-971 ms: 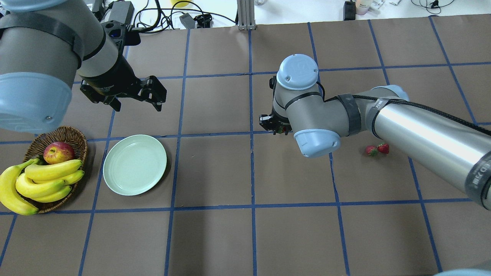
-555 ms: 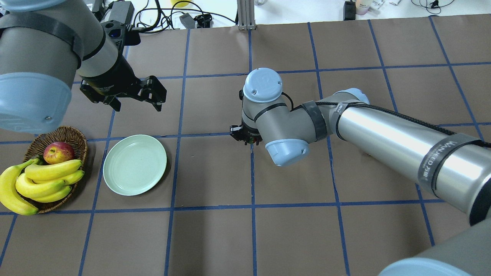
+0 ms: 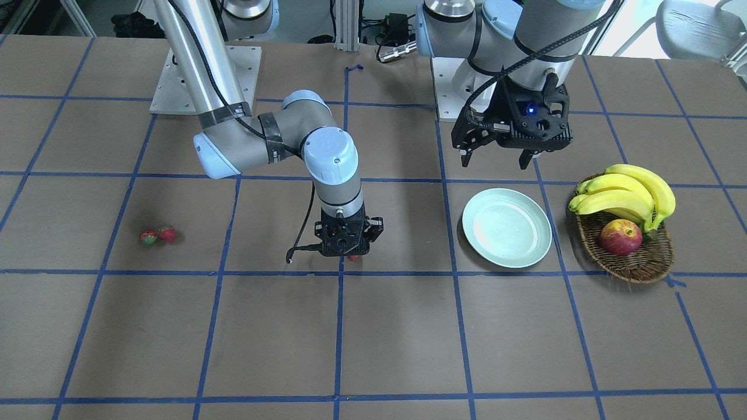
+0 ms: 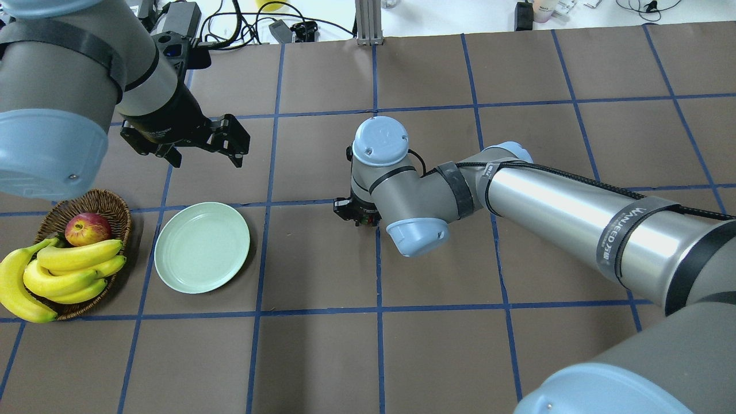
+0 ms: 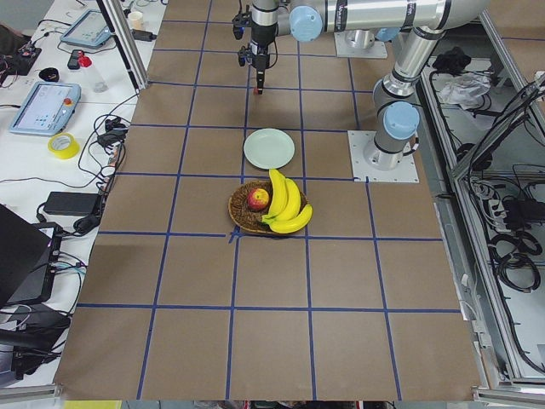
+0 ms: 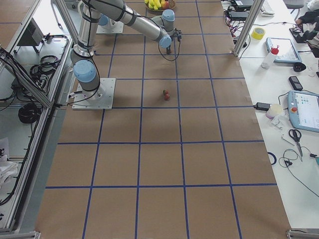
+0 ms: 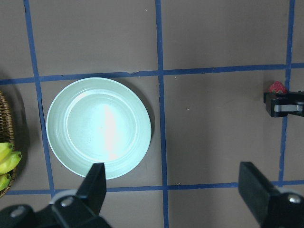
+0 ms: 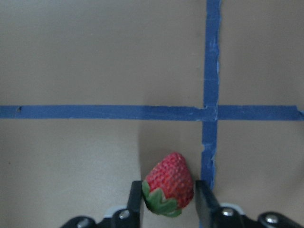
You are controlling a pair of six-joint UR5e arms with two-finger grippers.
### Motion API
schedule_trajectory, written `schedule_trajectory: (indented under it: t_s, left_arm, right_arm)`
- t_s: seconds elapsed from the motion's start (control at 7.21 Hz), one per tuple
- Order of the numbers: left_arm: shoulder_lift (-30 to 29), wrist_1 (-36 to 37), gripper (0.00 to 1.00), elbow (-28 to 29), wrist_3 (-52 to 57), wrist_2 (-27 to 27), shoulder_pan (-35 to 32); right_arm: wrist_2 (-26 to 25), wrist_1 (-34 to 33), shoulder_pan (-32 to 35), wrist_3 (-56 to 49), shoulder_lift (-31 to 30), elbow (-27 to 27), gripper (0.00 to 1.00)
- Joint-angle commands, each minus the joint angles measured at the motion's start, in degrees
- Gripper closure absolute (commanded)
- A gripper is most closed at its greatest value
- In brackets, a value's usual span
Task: Collect all strawberries into plate
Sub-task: 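Carry the strawberry toward the plate with the right gripper and release it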
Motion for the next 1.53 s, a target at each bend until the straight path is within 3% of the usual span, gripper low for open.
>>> schedule_trajectory:
  t_s: [0.0,0.14,0.55,0.83,0.97,1.25,1.39]
  left_arm:
    - [-0.09,-0.01,0.0,0.0,0.0,-0.07,0.0]
    - [-0.18,0.08,0.0,0.09,0.09,-0.24,0.17]
    - [-0.18,-0.01,0.0,0.0,0.53,-0.07,0.09]
    - [-0.18,-0.01,0.0,0.0,0.53,-0.15,0.09]
    - [-0.18,-0.01,0.0,0.0,0.61,-0.07,0.09]
    - [-0.18,-0.01,0.0,0.0,0.61,-0.15,0.09]
    - [-0.18,-0.01,0.0,-0.09,0.53,-0.15,0.09]
  right_arm:
    - [-0.27,0.59,-1.76,-1.23,-2.35,0.01,0.0]
    - [-0.18,2.25,-5.86,-5.34,-4.89,1.05,0.0]
    - [-1.22,20.32,-20.45,-20.45,-12.98,2.29,0.0]
    - [-9.46,20.46,-27.84,-27.85,-15.01,5.53,0.0]
    - [-10.63,20.55,-31.36,-31.18,-15.54,7.29,0.0]
    - [-6.71,15.92,-37.44,-37.54,-15.72,12.47,0.0]
    - [-7.55,12.32,-37.54,-37.11,-15.72,15.36,0.0]
